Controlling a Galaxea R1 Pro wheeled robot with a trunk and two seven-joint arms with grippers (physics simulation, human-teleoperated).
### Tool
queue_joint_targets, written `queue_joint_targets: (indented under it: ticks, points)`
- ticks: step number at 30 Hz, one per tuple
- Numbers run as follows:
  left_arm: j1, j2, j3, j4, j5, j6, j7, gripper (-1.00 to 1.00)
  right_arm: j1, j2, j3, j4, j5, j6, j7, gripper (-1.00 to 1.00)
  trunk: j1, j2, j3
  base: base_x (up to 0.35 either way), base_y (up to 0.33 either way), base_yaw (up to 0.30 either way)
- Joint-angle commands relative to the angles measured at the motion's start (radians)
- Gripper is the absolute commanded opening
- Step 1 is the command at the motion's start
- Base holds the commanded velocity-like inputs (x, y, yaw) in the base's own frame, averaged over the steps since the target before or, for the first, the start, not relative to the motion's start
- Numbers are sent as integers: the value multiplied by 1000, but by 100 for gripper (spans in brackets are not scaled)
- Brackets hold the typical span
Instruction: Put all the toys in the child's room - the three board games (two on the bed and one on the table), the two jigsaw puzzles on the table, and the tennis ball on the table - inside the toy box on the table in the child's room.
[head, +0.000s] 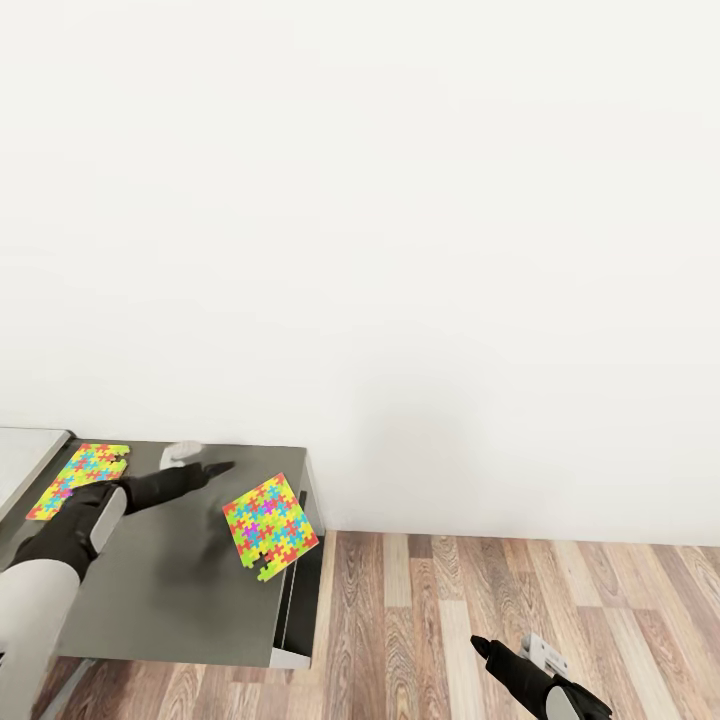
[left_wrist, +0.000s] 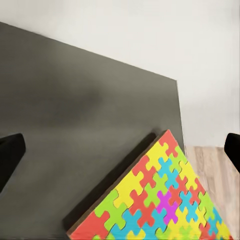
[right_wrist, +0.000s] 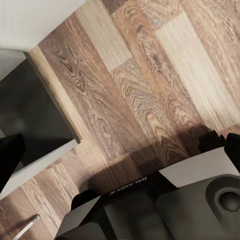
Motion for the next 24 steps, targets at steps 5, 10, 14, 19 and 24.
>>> queue_joint_targets:
  ticks: [5, 10, 14, 19, 24]
  points:
    - [-1, 52, 15, -1, 4, 75, -247, 100, 0, 0, -3, -1, -3, 1, 3, 100, 1, -2, -2, 0, 0, 0]
    - [-1, 109, 15, -2, -2, 113, -560, 100, 0, -1, -4, 0, 2, 0, 4, 100, 1, -2, -2, 0, 0, 0]
    - [-1, 142, 13, -2, -4, 140, -765, 100, 0, -3, -5, 0, 23, 1, 5, 100, 1, -2, -2, 0, 0, 0]
    - [1, 159, 8, -19, -2, 183, -800, 100, 0, -4, -5, 0, 31, 3, 6, 100, 1, -2, -2, 0, 0, 0]
    - [8, 159, 4, -114, -1, 230, -800, 100, 0, -8, -6, -1, 35, 3, 36, 100, 1, -2, -2, 0, 0, 0]
